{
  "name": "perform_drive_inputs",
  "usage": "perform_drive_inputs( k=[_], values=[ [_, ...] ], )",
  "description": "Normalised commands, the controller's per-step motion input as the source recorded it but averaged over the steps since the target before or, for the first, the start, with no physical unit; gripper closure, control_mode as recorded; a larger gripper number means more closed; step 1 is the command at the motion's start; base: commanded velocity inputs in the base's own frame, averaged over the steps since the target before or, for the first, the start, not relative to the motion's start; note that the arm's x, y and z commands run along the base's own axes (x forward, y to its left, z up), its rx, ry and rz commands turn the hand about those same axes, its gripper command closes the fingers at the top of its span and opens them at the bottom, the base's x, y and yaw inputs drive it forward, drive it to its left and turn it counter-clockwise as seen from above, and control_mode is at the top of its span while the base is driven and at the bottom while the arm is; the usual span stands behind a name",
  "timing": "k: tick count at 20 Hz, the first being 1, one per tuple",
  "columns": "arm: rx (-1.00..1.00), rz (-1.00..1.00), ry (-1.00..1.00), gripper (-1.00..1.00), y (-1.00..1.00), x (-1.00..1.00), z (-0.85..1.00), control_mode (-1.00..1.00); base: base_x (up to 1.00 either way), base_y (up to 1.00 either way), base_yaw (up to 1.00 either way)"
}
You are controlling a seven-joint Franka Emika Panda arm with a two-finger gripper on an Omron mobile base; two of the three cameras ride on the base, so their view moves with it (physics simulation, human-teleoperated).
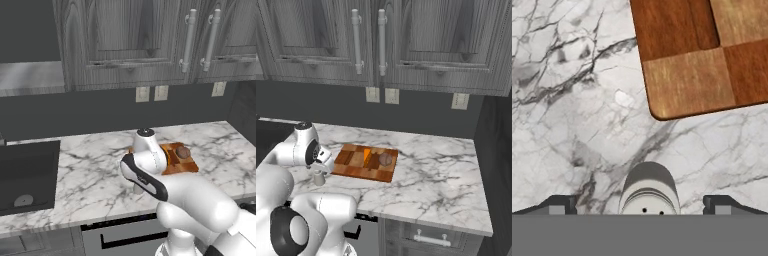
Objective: Retrieve the reheated potato from the microwave, then place the potato, cheese, and condiment on the cutting board.
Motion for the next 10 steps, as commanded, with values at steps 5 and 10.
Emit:
perform_drive_inputs(
  k=[5,10],
  values=[
    [0.0,0.0,0.05,-1.0,0.02,0.0,-0.09,-1.0,0.0,0.0,0.0],
    [0.0,0.0,0.03,-1.0,0.0,0.0,-0.05,-1.0,0.0,0.0,0.0]
  ],
)
